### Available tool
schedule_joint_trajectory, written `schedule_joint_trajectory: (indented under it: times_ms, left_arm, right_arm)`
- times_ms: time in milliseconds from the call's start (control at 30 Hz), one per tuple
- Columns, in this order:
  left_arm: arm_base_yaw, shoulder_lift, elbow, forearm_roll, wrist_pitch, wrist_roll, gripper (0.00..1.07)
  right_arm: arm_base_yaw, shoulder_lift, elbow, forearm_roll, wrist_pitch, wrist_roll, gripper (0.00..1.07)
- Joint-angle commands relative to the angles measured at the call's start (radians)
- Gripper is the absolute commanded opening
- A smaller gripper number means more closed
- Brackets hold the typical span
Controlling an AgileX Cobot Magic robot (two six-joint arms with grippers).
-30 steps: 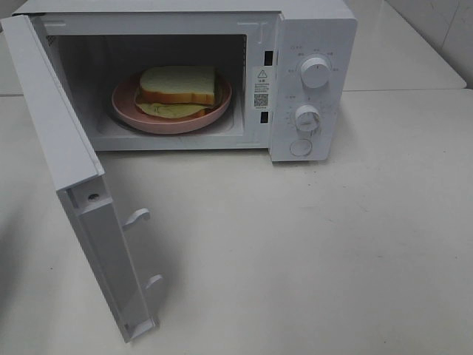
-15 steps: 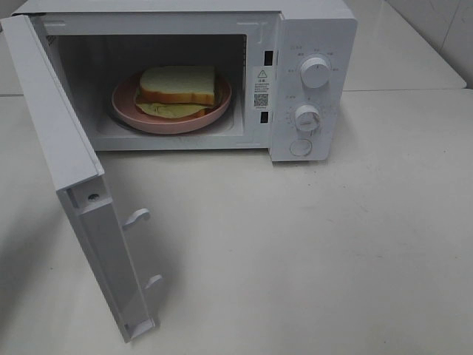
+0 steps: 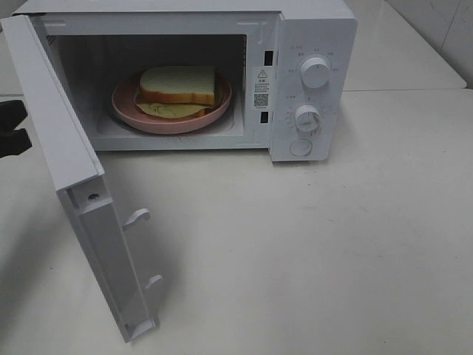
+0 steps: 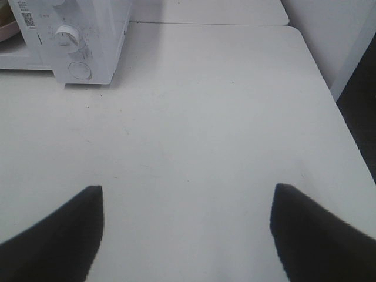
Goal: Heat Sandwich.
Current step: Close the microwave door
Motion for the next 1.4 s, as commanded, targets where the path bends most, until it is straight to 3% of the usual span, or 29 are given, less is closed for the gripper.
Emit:
schedule_joint_trajectory:
  times_ms: [33,100,500,667,1400]
  left_arm:
    - [-0.063,0.023,-0.028,-0.048,-0.019,0.028,0.0]
    - [-0.122,0.041,-0.043,-0.109,-0.018,0.061,0.0]
    - [-0.283,0.092,-0.137,-0.271,-0.018,0.073,0.0]
    - [-0.367,0.136,-0.201,-0.363,-0.009,0.107,0.0]
    - [-0.558,0.296,-0.479,-0.47,0.039,0.119,0.0]
  right_arm:
    - [-0.005,-0.029,0.0,0.002,-0.006,-0.006,0.75]
    - [-0.005,-0.029,0.0,0.002,-0.006,-0.006,0.75]
    - [-0.005,-0.029,0.0,0.002,-0.006,-0.006,0.75]
    - [-0.005,-0.029,0.0,0.002,-0.006,-0.006,0.75]
    - [-0.005,-0.029,0.0,0.002,-0.006,-0.006,0.75]
